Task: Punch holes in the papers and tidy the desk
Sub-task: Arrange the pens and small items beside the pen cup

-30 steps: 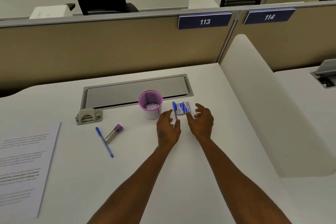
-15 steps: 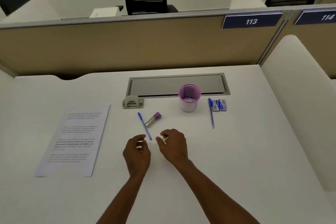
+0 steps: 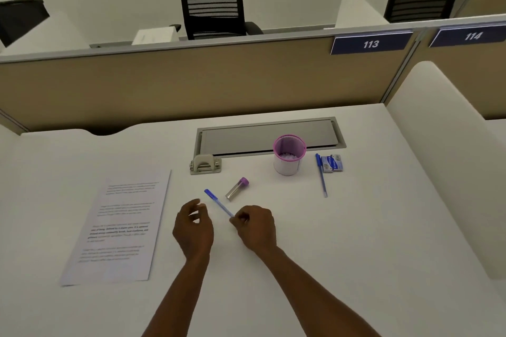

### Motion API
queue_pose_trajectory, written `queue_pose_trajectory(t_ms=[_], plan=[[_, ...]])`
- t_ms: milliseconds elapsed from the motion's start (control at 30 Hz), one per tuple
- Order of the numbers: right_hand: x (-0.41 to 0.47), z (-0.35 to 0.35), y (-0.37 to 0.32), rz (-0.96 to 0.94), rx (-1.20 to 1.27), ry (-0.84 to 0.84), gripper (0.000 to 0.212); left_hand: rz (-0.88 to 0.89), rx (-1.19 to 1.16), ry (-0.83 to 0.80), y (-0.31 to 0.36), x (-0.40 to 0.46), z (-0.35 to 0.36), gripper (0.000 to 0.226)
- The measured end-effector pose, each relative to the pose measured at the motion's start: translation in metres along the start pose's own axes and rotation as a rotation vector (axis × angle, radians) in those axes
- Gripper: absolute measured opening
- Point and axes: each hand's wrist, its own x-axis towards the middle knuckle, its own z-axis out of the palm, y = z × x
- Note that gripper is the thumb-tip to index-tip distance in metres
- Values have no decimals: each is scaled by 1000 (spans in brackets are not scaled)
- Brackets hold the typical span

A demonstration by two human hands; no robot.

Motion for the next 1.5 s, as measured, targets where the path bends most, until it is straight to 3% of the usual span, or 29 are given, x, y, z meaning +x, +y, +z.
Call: queue_pose_trajectory(t_ms=[67, 133, 233, 467, 567, 700, 767, 900, 1000, 1167, 1500], plan=[[-18, -19, 9, -20, 224, -5, 16, -81, -17, -25, 0, -14, -1, 31], [-36, -41, 19, -64, 351, -29, 14, -38, -36, -254, 4, -40, 4, 34], [-57, -75, 38, -68, 368, -46, 19, 120, -66, -581, 15, -82, 21, 16], [-64, -143, 69, -45, 476, 136, 12, 18, -105, -757, 54, -129, 82, 16], [-44, -165, 83, 45, 455, 285, 11, 78, -62, -850, 69, -133, 101, 31], [7, -205, 108, 327, 356, 544, 16, 188, -59, -617, 66, -112, 103, 28], [33, -221, 119, 399, 277, 537, 3, 252, -26, -455, 57, -90, 96, 25], [70, -233, 134, 402, 41, 434, 17, 448, 234, -242, 38, -30, 88, 31], [84, -231, 135, 400, 2, 402, 16, 423, 440, -237, 28, 3, 87, 37], [89, -222, 136, 389, -41, 418, 17, 381, 631, -363, 17, 20, 92, 56], [84, -213, 141, 348, -4, 473, 21, 377, 570, -359, 12, 14, 98, 29]])
